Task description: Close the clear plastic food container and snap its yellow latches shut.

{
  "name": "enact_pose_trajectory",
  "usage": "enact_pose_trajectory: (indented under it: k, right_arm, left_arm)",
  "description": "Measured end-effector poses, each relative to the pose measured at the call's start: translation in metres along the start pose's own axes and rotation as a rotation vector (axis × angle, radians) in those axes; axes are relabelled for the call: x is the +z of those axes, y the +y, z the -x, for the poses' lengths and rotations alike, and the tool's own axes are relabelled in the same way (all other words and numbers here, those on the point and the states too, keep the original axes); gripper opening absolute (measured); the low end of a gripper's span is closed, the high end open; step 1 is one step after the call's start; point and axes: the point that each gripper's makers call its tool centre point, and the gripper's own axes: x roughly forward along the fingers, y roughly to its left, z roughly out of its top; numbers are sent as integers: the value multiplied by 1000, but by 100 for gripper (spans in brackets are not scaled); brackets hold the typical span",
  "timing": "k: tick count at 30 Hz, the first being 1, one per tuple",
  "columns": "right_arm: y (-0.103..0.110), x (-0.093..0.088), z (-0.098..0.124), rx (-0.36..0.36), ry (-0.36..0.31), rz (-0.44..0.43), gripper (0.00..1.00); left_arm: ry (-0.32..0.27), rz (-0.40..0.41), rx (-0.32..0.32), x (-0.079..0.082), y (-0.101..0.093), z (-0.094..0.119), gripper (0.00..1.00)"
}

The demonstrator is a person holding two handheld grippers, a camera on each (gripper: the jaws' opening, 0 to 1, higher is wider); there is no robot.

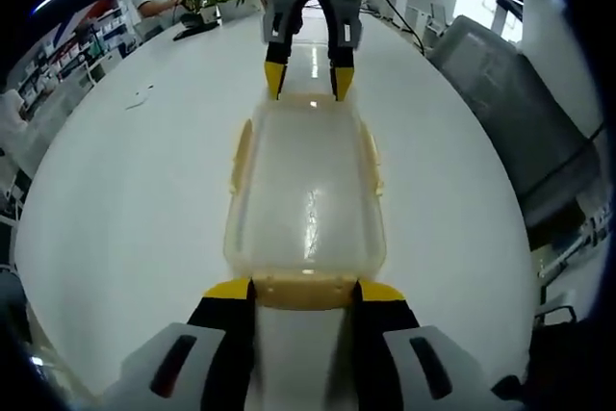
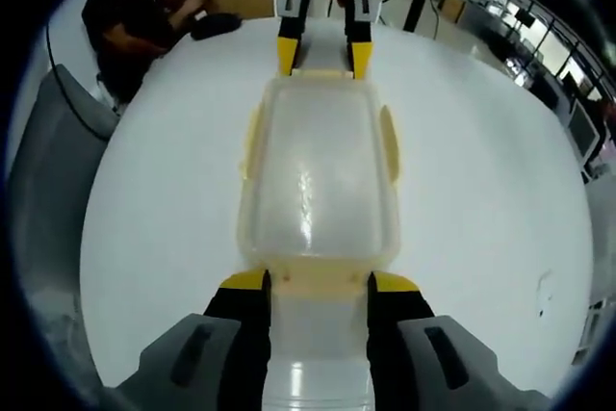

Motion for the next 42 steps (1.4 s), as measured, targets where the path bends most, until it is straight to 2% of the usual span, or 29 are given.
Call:
enact_pose_trajectory:
  k: [5,8,14,21,26,33,42]
  right_arm:
    - [3,0,4,15,23,9,35]
    - [5,2,12,25,36,16,35]
    - [9,17,32,25,27,42,35]
    - [11,25,55,9,26,80,35]
    - [15,24,75,-1,29,96,35]
    - [16,5,105,-18,45,92,35]
    - [16,-39,137,-55,81,52,35]
  left_arm:
    - [22,7,-5,4,-6,4,33]
    - [17,23,-3,10,-10,14,33]
    - [43,32,9,17,-17,37,33]
    - [76,43,39,36,-26,64,33]
    - [97,38,55,53,-31,75,33]
    - [112,18,61,89,-32,76,33]
    - [110,-40,68,136,-24,58,33]
